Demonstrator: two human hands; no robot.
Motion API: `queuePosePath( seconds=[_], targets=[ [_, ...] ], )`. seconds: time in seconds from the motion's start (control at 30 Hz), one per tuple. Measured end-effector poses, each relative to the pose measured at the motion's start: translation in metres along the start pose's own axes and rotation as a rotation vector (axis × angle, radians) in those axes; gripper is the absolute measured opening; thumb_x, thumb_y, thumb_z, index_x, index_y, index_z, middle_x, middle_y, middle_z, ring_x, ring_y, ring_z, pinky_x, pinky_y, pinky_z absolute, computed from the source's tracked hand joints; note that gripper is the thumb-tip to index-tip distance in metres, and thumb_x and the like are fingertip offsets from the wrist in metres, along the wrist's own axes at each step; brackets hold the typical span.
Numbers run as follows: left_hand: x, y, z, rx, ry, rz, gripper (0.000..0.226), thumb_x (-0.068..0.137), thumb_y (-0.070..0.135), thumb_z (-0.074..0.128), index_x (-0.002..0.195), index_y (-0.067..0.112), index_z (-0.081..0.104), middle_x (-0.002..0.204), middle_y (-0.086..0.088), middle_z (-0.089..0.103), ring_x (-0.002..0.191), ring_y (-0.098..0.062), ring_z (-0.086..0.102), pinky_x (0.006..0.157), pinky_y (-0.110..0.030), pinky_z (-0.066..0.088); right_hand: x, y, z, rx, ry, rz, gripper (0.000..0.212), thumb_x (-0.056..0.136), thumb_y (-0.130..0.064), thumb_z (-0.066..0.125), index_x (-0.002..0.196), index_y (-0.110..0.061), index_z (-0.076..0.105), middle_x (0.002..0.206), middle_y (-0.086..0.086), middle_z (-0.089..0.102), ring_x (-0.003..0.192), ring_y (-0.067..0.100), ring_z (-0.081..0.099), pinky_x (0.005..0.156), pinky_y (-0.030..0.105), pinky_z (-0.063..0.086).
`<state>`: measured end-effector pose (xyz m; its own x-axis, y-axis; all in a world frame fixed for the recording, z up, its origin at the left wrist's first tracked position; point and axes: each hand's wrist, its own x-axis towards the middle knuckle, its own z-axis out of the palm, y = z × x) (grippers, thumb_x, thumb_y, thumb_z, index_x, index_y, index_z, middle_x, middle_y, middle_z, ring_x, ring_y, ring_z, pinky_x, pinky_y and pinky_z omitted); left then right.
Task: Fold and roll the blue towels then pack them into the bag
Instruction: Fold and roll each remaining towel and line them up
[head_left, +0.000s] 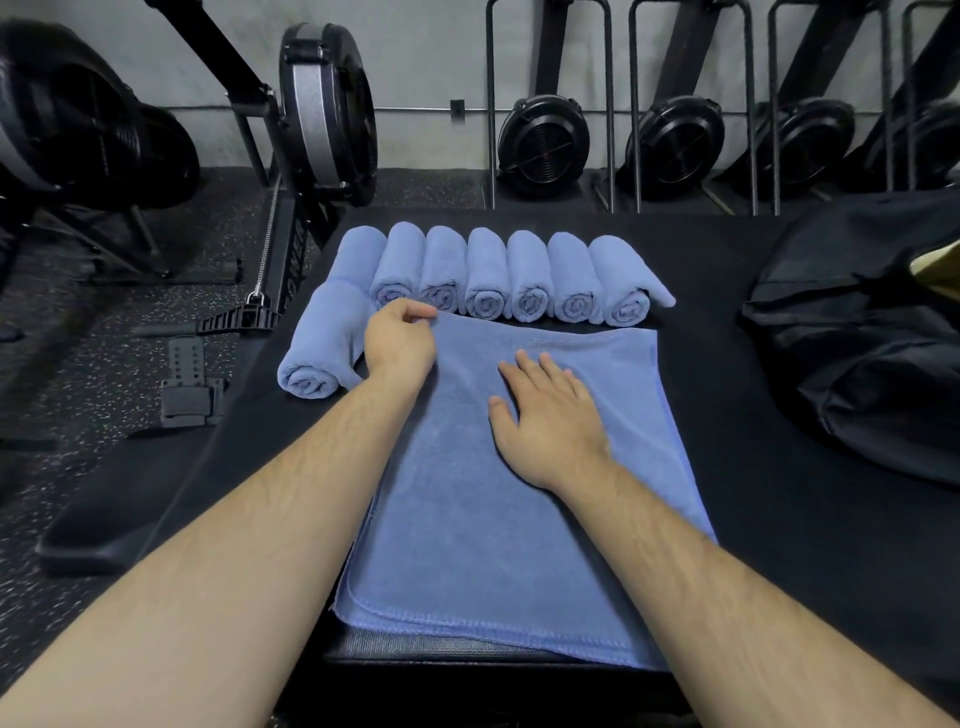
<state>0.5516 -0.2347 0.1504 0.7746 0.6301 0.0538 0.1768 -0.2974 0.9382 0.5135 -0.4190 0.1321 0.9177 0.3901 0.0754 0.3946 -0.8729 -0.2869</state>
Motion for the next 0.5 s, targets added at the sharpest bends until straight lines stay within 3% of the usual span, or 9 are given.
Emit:
queuePosePath(
  seconds=[0.1, 0.17, 0.23, 0.3, 0.37, 0.5],
  targets=[
    [-0.006, -0.001, 0.001, 0.399, 0.042, 0.143, 0.023, 0.091, 0.010, 0.057, 0.106, 0.025, 0.067, 0.127, -0.004, 0.054, 0.116, -0.026, 0.051, 0.100, -0.036, 0.042, -0.001, 0.000, 0.000, -0.002, 0.001, 0.004, 0.058, 0.105, -0.046, 0.031, 0.159, -0.025, 0.029, 0.170, -0.003, 0.016, 0.157, 0.018, 0.007, 0.127, 0.038, 0.002],
    [-0.020, 0.004, 0.009, 0.609, 0.026, 0.349, 0.027, 0.093, 0.015, 0.057, 0.119, 0.018, 0.064, 0.134, -0.007, 0.048, 0.122, -0.030, 0.046, 0.099, -0.041, 0.036, 0.000, 0.000, -0.001, 0.000, -0.006, 0.011, 0.058, 0.104, -0.046, 0.032, 0.159, -0.026, 0.028, 0.169, -0.004, 0.016, 0.157, 0.018, 0.007, 0.127, 0.038, 0.004],
    [-0.037, 0.006, 0.021, 0.607, -0.120, 0.473, 0.030, 0.099, 0.021, 0.052, 0.127, 0.014, 0.061, 0.138, -0.005, 0.053, 0.127, -0.028, 0.048, 0.100, -0.040, 0.037, 0.004, 0.001, -0.003, -0.008, -0.019, 0.009, 0.058, 0.104, -0.045, 0.032, 0.159, -0.028, 0.027, 0.169, -0.004, 0.016, 0.157, 0.018, 0.008, 0.126, 0.039, 0.006],
    [-0.047, -0.002, 0.031, 0.666, -0.272, 0.464, 0.041, 0.105, 0.031, 0.043, 0.142, 0.017, 0.053, 0.153, -0.003, 0.046, 0.144, -0.025, 0.037, 0.114, -0.041, 0.031, 0.013, 0.010, -0.008, -0.007, -0.044, 0.022, 0.057, 0.105, -0.045, 0.028, 0.160, -0.030, 0.025, 0.170, -0.004, 0.015, 0.157, 0.019, 0.007, 0.126, 0.039, 0.005],
    [-0.050, -0.009, 0.032, 0.791, -0.372, 0.417, 0.053, 0.106, 0.043, 0.034, 0.155, 0.024, 0.039, 0.166, 0.000, 0.028, 0.155, -0.026, 0.017, 0.125, -0.044, 0.014, 0.023, 0.030, -0.014, -0.012, -0.060, 0.091, 0.057, 0.107, -0.046, 0.022, 0.161, -0.028, 0.023, 0.170, -0.004, 0.011, 0.157, 0.019, 0.004, 0.126, 0.041, 0.003],
    [-0.054, -0.003, 0.030, 0.917, -0.469, 0.368, 0.056, 0.105, 0.049, 0.023, 0.161, 0.038, 0.020, 0.171, 0.004, 0.005, 0.157, -0.031, -0.005, 0.126, -0.051, -0.004, 0.031, 0.063, -0.023, -0.082, -0.115, 0.250, 0.062, 0.106, -0.048, 0.015, 0.163, -0.025, 0.010, 0.171, -0.001, -0.003, 0.157, 0.021, -0.005, 0.127, 0.043, -0.003]
  ],
)
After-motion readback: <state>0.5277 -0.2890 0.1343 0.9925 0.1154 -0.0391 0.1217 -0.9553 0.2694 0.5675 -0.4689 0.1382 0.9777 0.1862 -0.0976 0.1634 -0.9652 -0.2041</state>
